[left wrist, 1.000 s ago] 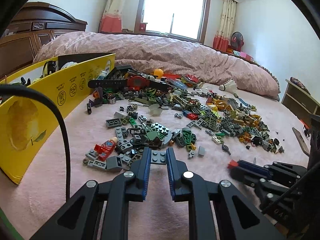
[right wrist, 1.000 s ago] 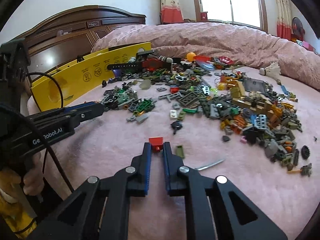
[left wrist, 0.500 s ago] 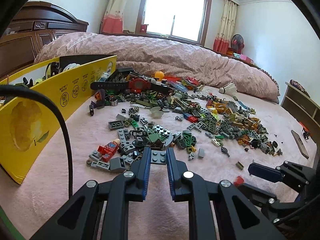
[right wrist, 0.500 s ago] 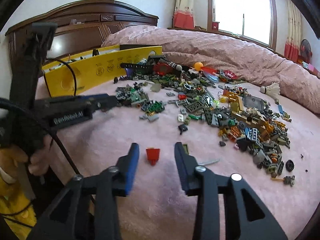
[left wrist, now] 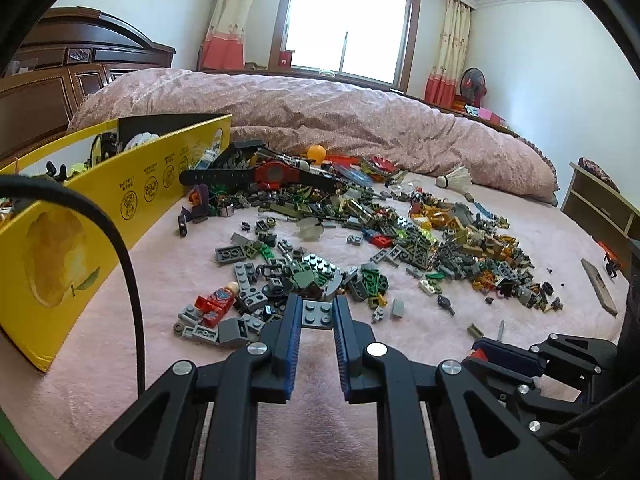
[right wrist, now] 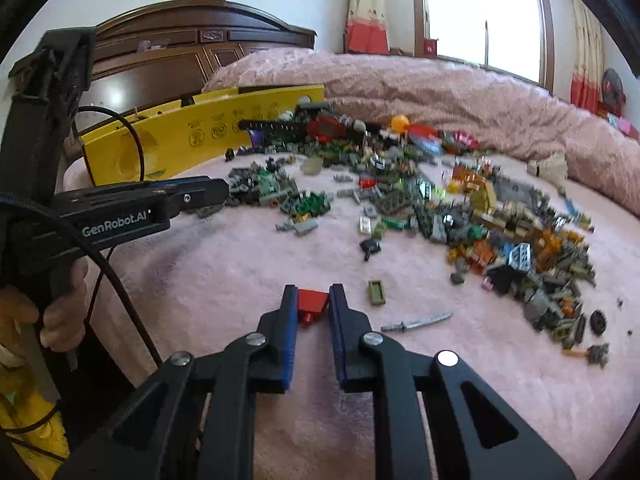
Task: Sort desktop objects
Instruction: 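Carry the grey plate and red brick over the yellow box with both tools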
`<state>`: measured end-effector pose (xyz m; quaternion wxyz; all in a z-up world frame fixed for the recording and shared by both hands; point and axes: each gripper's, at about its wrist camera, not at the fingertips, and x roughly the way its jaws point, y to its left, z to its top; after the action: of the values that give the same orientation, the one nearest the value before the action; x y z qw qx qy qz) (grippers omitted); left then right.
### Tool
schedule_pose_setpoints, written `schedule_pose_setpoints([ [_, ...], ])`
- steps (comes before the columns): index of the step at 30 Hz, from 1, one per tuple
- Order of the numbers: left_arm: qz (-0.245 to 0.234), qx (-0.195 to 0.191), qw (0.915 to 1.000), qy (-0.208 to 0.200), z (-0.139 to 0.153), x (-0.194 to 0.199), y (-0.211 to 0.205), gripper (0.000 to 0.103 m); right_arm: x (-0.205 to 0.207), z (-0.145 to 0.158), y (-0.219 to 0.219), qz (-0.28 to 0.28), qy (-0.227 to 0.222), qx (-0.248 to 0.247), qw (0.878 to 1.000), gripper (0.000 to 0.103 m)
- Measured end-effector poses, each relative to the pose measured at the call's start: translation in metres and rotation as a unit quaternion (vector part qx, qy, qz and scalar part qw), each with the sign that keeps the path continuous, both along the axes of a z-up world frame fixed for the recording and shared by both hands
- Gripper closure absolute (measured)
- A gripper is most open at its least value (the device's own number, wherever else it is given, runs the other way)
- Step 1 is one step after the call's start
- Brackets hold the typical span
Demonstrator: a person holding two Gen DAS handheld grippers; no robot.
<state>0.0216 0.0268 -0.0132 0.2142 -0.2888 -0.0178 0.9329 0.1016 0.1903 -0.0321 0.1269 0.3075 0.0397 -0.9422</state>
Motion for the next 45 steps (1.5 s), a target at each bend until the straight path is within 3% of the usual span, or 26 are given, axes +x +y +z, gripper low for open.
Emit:
schedule_pose_setpoints([
  [8, 0.016, 0.012, 0.9993, 0.031, 0.031, 0.014, -0.015, 0.087, 0.015, 0.034, -0.013, 0.014, 0.075, 0.036, 0.996, 0.087],
  [13, 0.047, -0.004, 0.9982, 0.037, 0.051, 0.020, -0.031, 0.087, 0.018, 0.051, -0.028, 0.034, 0.103, 0.036, 0.993, 0.087],
  [20, 0.112, -0.002, 0.9936, 0.015, 0.070, 0.014, -0.070, 0.087, -0.003, 0.067, -0.050, 0.073, 0.088, -0.004, 0.993, 0.087],
  [23, 0.150, 0.011, 0.9886, 0.012, 0.078, 0.010, -0.095, 0.087, -0.014, 0.072, -0.059, 0.086, 0.079, -0.024, 0.993, 0.087],
  [28, 0.202, -0.002, 0.9790, 0.026, 0.092, -0.003, -0.131, 0.087, -0.039, 0.080, -0.078, 0.113, 0.063, -0.045, 0.991, 0.087],
  [37, 0.259, -0.027, 0.9652, 0.026, 0.104, -0.056, -0.175, 0.087, -0.085, 0.091, -0.114, 0.141, 0.042, -0.071, 0.987, 0.087],
  [45, 0.280, -0.046, 0.9590, 0.005, 0.100, -0.094, -0.199, 0.087, -0.126, 0.101, -0.139, 0.156, 0.018, -0.096, 0.983, 0.087],
])
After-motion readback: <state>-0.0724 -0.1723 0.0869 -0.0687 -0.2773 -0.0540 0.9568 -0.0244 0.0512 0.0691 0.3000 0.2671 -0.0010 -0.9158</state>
